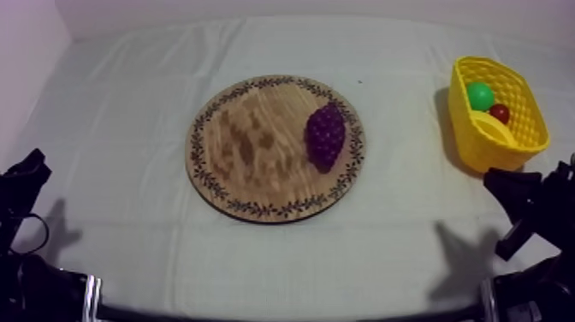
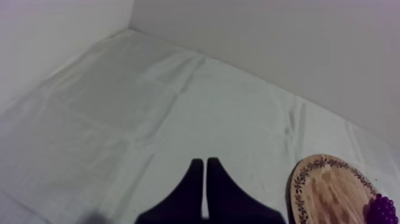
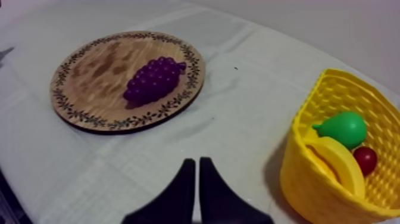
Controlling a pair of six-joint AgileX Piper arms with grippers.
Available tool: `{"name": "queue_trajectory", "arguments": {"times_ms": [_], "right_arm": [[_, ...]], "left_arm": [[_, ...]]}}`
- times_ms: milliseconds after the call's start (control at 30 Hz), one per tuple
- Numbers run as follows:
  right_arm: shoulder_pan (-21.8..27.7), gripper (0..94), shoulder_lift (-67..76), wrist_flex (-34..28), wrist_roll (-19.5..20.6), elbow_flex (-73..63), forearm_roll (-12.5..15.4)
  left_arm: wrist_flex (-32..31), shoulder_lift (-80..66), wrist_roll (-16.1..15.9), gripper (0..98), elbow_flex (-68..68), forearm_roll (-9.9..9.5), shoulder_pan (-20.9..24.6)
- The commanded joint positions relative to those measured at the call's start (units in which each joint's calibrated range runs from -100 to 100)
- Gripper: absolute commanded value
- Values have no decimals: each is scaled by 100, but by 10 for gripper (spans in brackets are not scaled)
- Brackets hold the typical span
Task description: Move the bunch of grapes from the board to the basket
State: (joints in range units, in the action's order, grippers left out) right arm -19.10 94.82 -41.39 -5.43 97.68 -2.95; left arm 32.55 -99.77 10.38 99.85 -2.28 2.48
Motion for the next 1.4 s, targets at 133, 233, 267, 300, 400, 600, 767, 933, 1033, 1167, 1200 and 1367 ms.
{"name": "queue_trajectory", "arguments": {"times_ms": [133,233,267,300,400,600,767,933,1033,1167,1200,1367], "right_arm": [[-928,5,-1116,-733,1065,-942,-978],[-1170,5,-1984,-1231,1381,-1795,-1147],[-1222,5,-2275,-1422,1450,-2121,-1160],[-1271,5,-2560,-1631,1513,-2472,-1165],[-1374,5,-3381,-2303,1654,-3593,-1140],[-1291,4,-4983,-3192,1612,-5539,-944],[-1051,3,-6261,-3461,1436,-6667,-717],[-871,3,-7483,-3805,1407,-7772,-519],[-907,2,-8221,-4102,1522,-8417,-540],[-916,2,-9127,-4444,1680,-9139,-577],[-907,2,-9331,-4516,1715,-9303,-577],[-899,22,-10185,-4968,1866,-10085,-541]], "left_arm": [[3,3,0,0,4,1,1],[3,3,0,0,4,1,1],[3,3,0,0,4,1,1],[3,3,0,0,4,1,1],[3,3,0,0,4,1,1],[3,3,0,0,4,1,1],[3,3,0,0,4,1,1],[3,3,0,0,4,1,1],[3,3,0,0,4,1,1],[3,3,0,0,4,1,1],[3,3,0,0,4,1,1],[3,3,0,0,4,1,1]]}}
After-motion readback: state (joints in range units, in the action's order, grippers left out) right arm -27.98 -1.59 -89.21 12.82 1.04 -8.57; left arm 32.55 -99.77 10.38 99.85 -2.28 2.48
